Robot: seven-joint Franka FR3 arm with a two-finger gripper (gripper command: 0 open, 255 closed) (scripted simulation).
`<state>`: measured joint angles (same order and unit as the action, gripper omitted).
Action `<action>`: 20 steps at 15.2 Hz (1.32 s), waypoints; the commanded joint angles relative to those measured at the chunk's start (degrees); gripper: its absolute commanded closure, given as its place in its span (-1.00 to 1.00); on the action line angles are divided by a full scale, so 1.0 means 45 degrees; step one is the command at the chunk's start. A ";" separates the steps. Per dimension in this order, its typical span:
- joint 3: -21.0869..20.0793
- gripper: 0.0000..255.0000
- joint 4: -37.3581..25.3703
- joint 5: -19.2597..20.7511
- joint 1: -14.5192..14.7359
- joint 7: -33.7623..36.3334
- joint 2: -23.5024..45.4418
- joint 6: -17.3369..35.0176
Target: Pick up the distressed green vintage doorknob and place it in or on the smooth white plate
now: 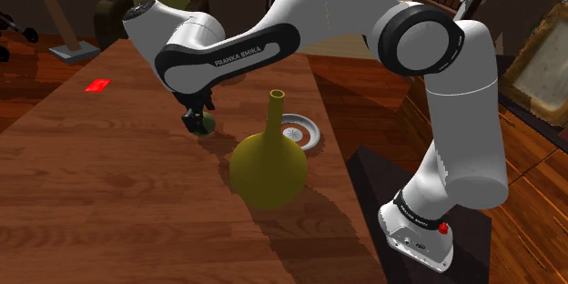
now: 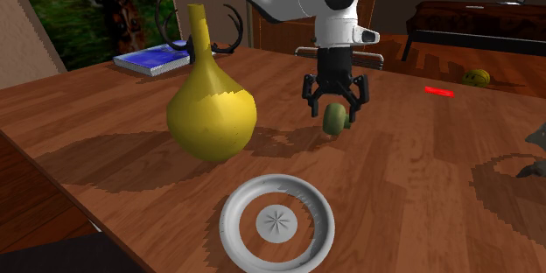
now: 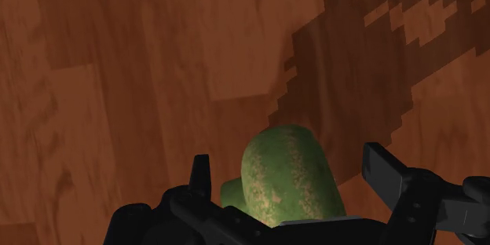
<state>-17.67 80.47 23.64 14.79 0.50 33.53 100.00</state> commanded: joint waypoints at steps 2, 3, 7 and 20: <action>0.0001 -1.00 0.0013 0.0002 -0.0004 0.0001 -0.0001 0.0016; 0.0001 -1.00 0.0013 0.0002 -0.0004 0.0001 -0.0001 0.0016; 0.0001 1.00 0.0011 0.0001 -0.0003 0.0001 -0.0001 0.0013; -0.0051 1.00 -0.0607 -0.0116 0.0040 -0.0245 -0.0260 -0.0815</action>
<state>-17.88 78.54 23.17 14.85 -0.41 32.37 97.12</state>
